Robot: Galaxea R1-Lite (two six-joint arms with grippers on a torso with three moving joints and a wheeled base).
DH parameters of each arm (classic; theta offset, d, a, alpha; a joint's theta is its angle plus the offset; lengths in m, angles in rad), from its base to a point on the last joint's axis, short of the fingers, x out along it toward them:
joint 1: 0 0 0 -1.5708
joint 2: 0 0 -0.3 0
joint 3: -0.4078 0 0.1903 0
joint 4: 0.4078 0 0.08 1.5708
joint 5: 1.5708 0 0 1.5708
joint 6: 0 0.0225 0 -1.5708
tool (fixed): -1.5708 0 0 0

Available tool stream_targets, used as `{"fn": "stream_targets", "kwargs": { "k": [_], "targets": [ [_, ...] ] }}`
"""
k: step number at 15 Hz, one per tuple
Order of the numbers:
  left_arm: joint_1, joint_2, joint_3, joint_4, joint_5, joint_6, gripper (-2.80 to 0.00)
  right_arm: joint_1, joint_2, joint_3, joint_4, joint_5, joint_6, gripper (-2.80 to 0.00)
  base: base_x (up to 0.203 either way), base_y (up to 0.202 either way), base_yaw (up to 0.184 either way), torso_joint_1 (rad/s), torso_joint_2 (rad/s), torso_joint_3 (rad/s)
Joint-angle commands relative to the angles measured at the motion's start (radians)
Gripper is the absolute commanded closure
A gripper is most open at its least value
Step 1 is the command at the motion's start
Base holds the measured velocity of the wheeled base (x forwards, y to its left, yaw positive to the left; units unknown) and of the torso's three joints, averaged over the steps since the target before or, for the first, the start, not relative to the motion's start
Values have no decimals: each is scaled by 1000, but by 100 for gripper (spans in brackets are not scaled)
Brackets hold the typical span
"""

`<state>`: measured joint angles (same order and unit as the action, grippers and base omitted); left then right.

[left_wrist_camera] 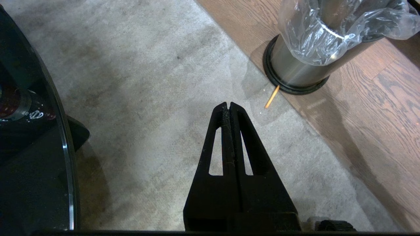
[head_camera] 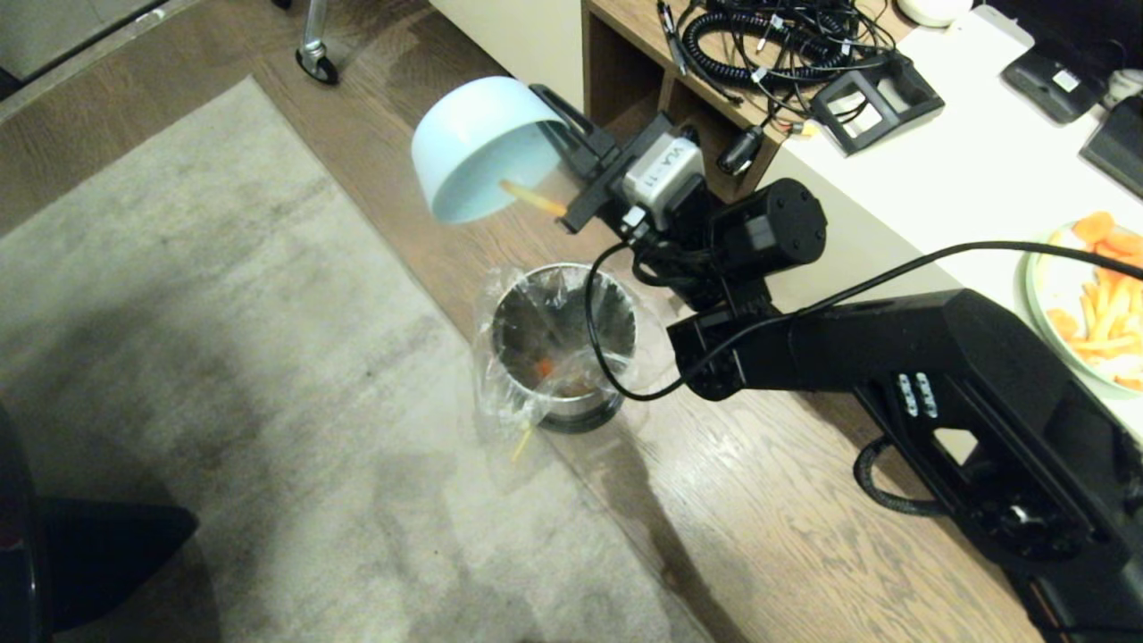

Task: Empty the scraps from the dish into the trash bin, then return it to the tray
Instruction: Pour the leftover food from the bowl into the trash can

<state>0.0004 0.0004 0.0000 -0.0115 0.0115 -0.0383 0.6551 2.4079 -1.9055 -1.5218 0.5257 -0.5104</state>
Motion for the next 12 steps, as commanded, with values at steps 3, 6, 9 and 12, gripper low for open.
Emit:
{"fn": "stream_targets", "kwargs": {
  "k": [3, 6, 9, 12],
  "targets": [
    [0, 0, 0, -1, 1, -1, 0, 2, -17, -15, -48, 47, -3, 0, 0, 0, 0, 0, 0, 0],
    [1, 0, 0, -1, 1, 0, 0, 3, -23, -43, -48, 68, 8, 0, 0, 0, 0, 0, 0, 0],
    [0, 0, 0, -1, 1, 0, 0, 7, -45, -42, -48, 68, 10, 0, 0, 0, 0, 0, 0, 0],
    [1, 0, 0, -1, 1, 0, 0, 18, -52, -39, -48, 70, 18, 0, 0, 0, 0, 0, 0, 0]
  ]
}}
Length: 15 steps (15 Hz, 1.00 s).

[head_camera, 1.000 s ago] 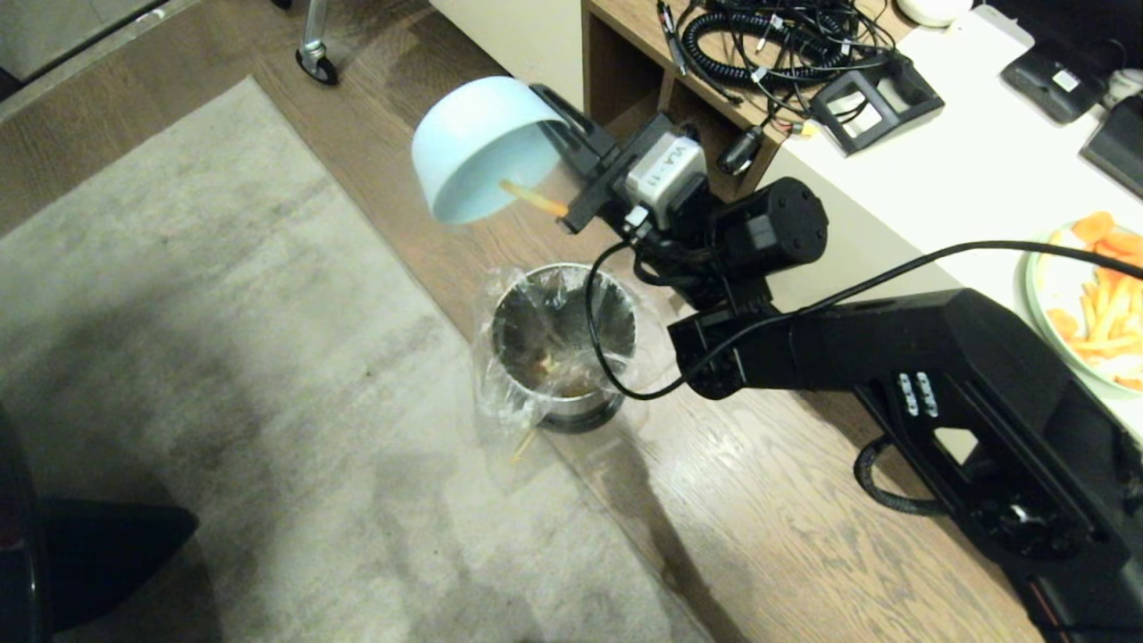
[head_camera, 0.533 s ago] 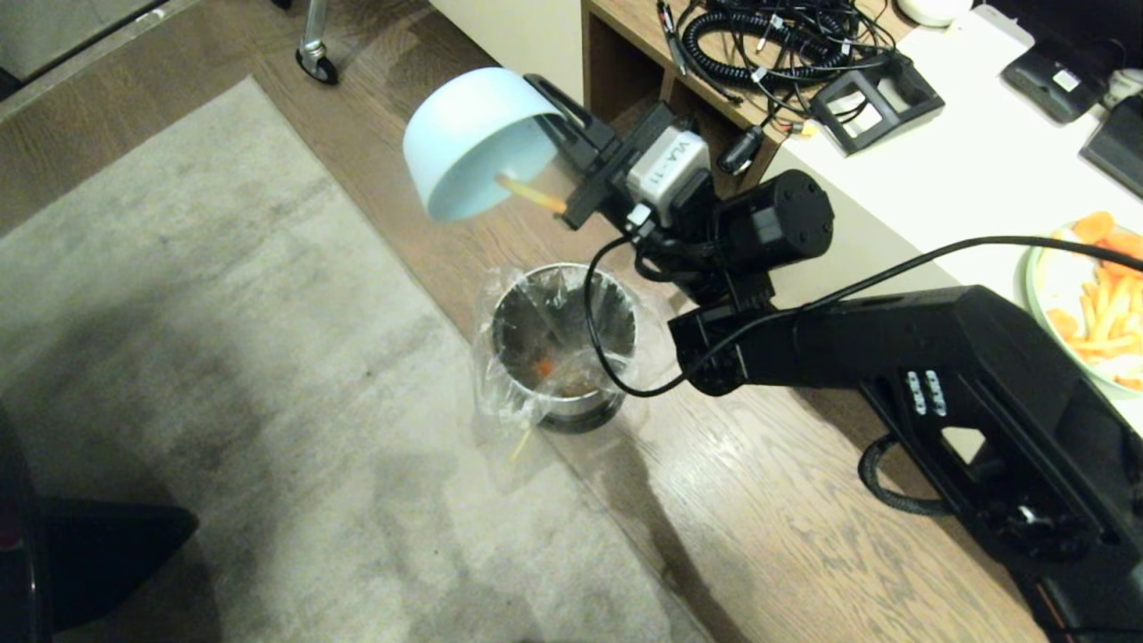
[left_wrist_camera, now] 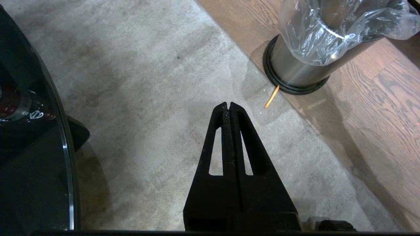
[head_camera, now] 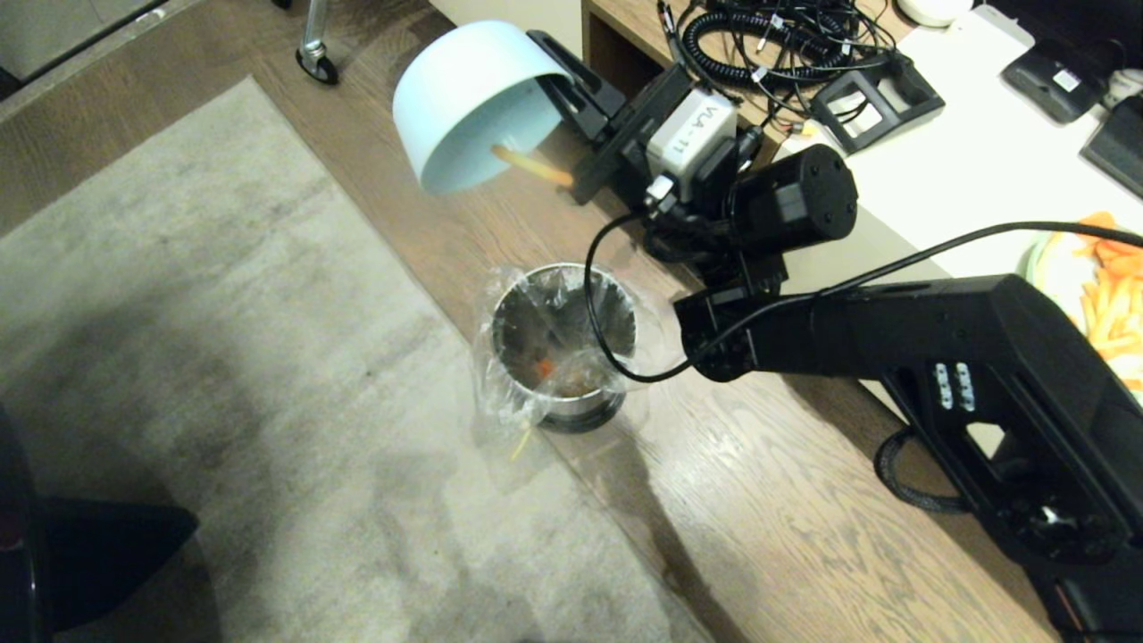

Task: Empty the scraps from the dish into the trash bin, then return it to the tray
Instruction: Pour the leftover food from the bowl into the trash can

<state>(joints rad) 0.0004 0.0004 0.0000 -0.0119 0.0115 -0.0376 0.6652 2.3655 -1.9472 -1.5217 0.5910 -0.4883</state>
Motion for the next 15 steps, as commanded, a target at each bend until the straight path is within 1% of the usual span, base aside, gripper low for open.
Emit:
{"fn": "stream_targets", "kwargs": {
  "k": [1, 4, 12, 15],
  "targets": [
    [1, 0, 0, 0, 1, -1, 0, 10, -9, 1, -48, 18, 0, 0, 0, 0, 0, 0, 0, 0],
    [1, 0, 0, 0, 1, -1, 0, 17, -41, 2, -48, 35, 25, 0, 0, 0, 0, 0, 0, 0],
    [1, 0, 0, 0, 1, -2, 0, 24, -65, 5, -48, 34, 26, 0, 0, 0, 0, 0, 0, 0],
    [1, 0, 0, 0, 1, -1, 0, 38, -60, 1, -48, 33, 41, 0, 0, 0, 0, 0, 0, 0]
  ]
}}
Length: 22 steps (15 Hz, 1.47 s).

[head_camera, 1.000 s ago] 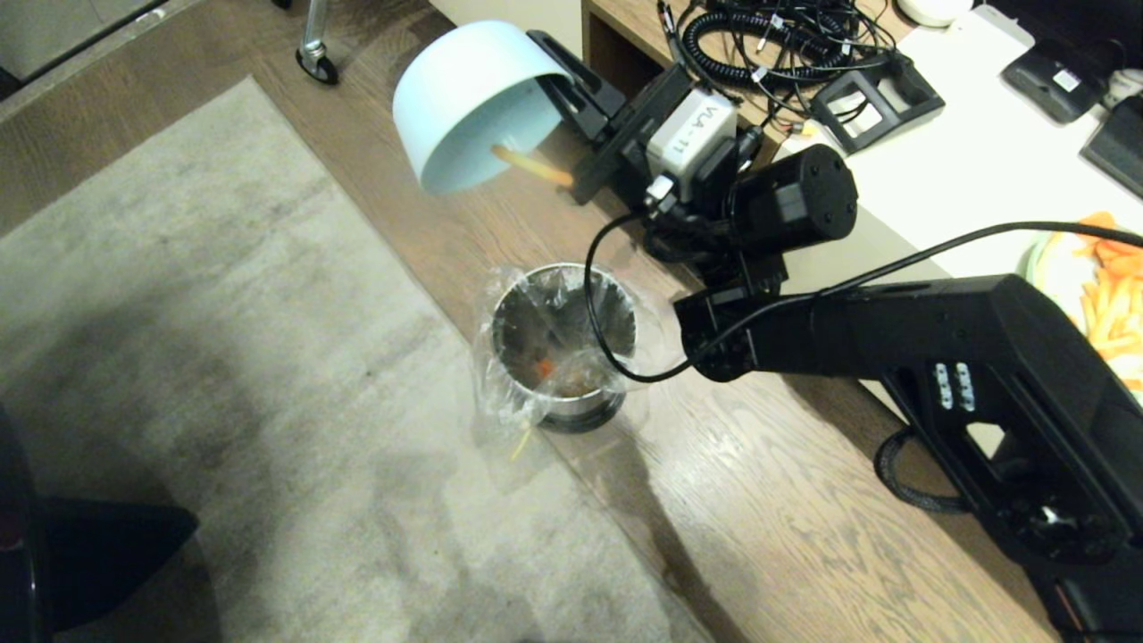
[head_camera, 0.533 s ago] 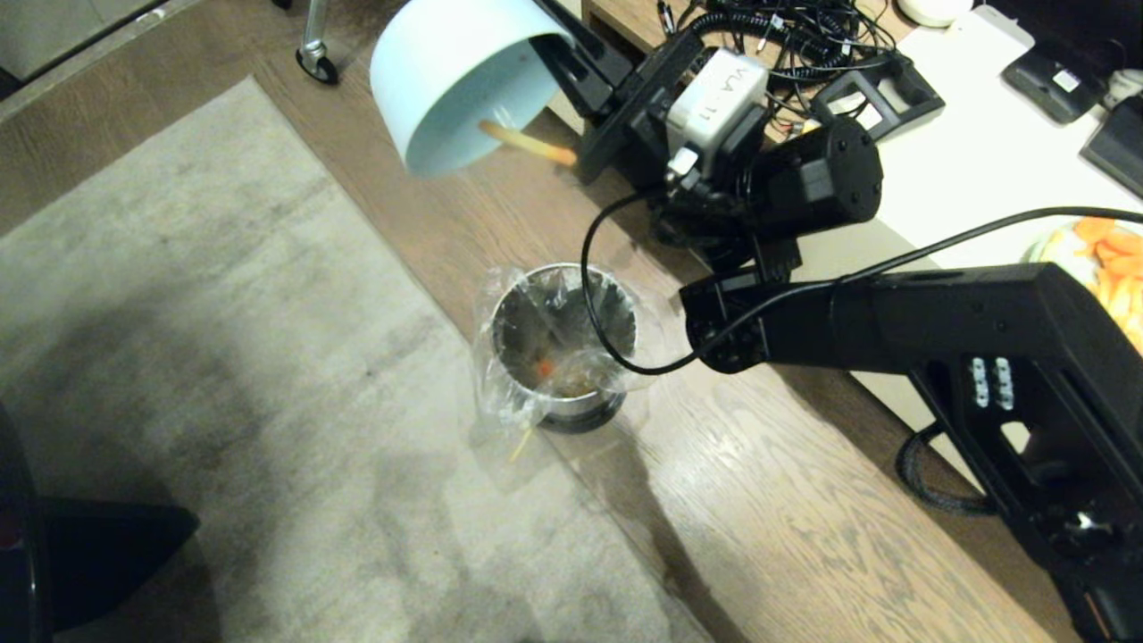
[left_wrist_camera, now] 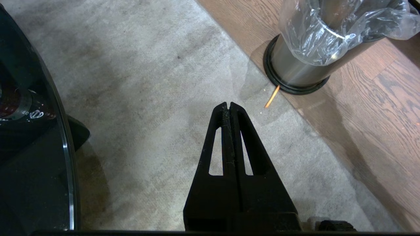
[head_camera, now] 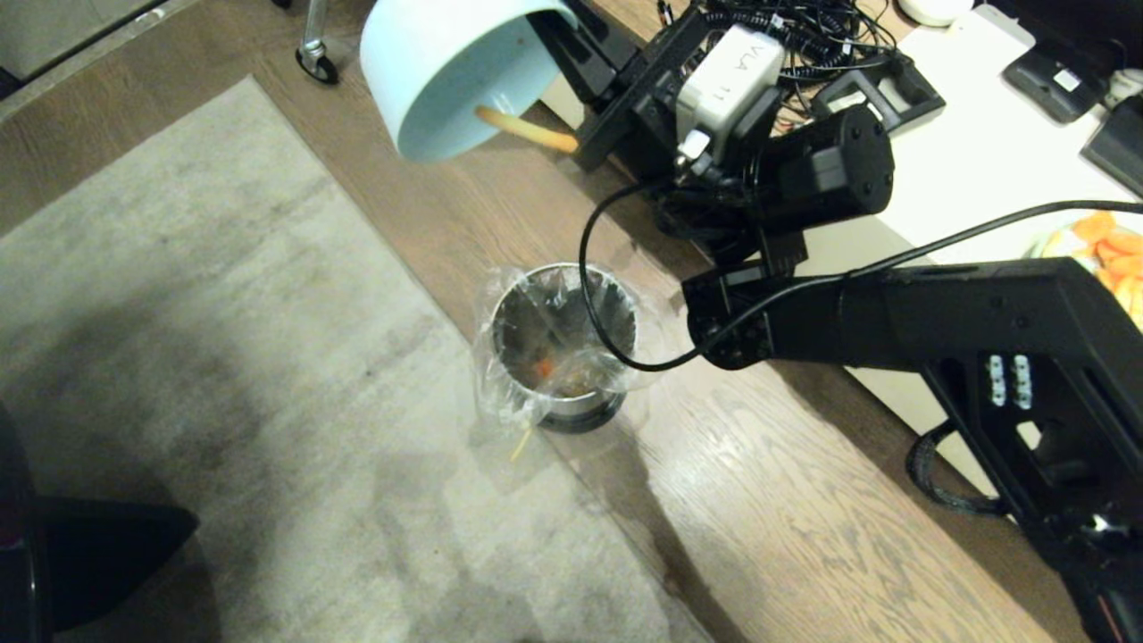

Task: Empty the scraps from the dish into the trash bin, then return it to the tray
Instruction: Pour the leftover food from the bowl into the trash can

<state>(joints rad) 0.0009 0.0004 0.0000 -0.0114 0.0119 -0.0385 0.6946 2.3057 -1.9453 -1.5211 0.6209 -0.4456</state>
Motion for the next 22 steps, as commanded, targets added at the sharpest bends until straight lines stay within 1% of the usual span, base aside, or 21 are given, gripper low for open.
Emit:
{"fn": "stream_targets", "kwargs": {
  "k": [1, 5, 6, 8, 11, 14, 16, 17, 18, 19, 21, 22],
  "targets": [
    [1, 0, 0, -1, 0, 0, 0, 8, 11, 0, -49, 3, -4, 0, 0, 0, 0, 0, 0, 0],
    [0, 0, 0, -1, 0, 0, 0, 8, 17, 3, -49, 12, 10, 0, 0, 0, 0, 0, 0, 0],
    [1, 0, 0, -1, 0, 0, 0, 6, 20, 3, -49, 45, 18, 0, 0, 0, 0, 0, 0, 0],
    [1, 0, 0, -1, 0, 0, 0, -7, 20, 10, -49, 145, 32, 0, 0, 0, 0, 0, 0, 0],
    [1, 0, 0, -1, 0, 0, 0, -12, 26, 49, -47, 214, 29, 0, 0, 0, 0, 0, 0, 0],
    [1, 0, 0, -1, 0, -1, 0, -22, 26, 97, -25, 217, -23, 0, 0, 0, 0, 0, 0, 0],
    [0, 0, 0, -1, 0, 0, 0, -47, 27, 128, -18, 210, -55, 0, 0, 0, 0, 0, 0, 0],
    [1, 0, 0, -1, 0, 0, 0, -65, 27, 142, -18, 192, -56, 0, 0, 0, 0, 0, 0, 0],
    [-1, 0, 0, -1, 0, -1, 0, -75, 27, 148, -18, 143, -56, 0, 0, 0, 0, 0, 0, 0],
    [1, 0, 0, -1, 0, 0, 0, -85, 27, 151, -18, 79, -55, 0, 0, 0, 0, 0, 0, 0],
    [-1, 0, 0, -1, 0, 0, 0, -93, 27, 154, -15, -96, -52, 0, 0, 0, 0, 0, 0, 0],
    [-1, 0, 0, -1, 0, -1, 0, -93, 25, 155, -13, -170, -51, 0, 0, 0, 0, 0, 0, 0]
  ]
}}
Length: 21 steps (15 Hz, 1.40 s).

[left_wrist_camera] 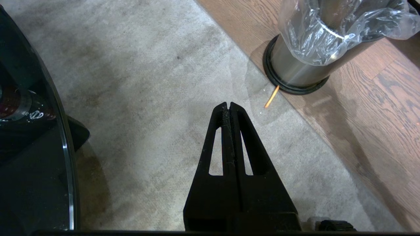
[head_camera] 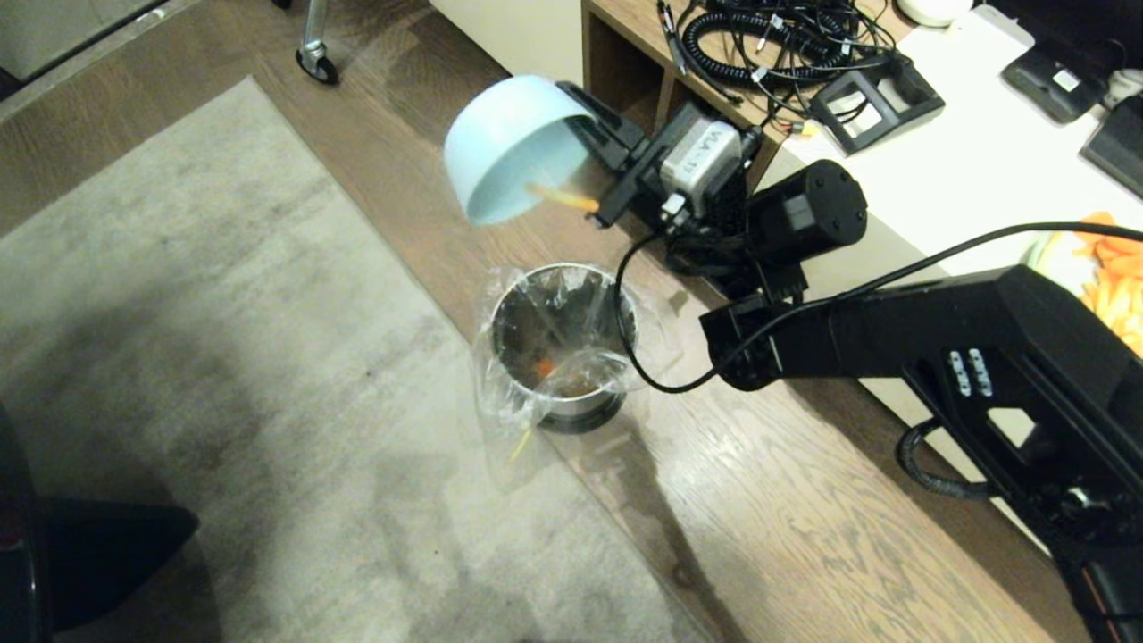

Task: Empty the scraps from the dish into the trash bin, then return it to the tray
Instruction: Pour the leftover food from the bowl into the trash can

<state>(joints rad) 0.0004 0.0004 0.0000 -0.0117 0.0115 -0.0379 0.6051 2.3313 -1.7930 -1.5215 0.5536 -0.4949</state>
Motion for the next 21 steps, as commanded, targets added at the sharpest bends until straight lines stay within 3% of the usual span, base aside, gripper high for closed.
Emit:
{"fn": "stream_targets", "kwargs": {
  "k": [1, 4, 9, 13, 17, 21],
  "targets": [
    [1, 0, 0, -1, 1, -1, 0, -1, -4, 3, -8, -170, -2, 0, 0, 0, 0, 0, 0, 0],
    [1, 0, 0, -1, 1, 0, 0, 23, -12, 4, -4, -321, -2, 0, 0, 0, 0, 0, 0, 0],
    [1, 0, 0, -1, 1, -1, 0, 21, -41, 95, -6, -389, -45, 0, 0, 0, 0, 0, 0, 0],
    [1, 0, 0, -1, 1, 0, 0, 23, -85, 215, -8, -391, -71, 0, 0, 0, 0, 0, 0, 0],
    [1, 0, 0, -1, 1, 0, 0, 23, -141, 424, -7, -388, -102, 0, 0, 0, 0, 0, 0, 0],
    [0, 0, 0, -1, 1, -1, 0, 24, -177, 587, 16, -388, -236, 0, 0, 0, 0, 0, 0, 0]
  ]
}}
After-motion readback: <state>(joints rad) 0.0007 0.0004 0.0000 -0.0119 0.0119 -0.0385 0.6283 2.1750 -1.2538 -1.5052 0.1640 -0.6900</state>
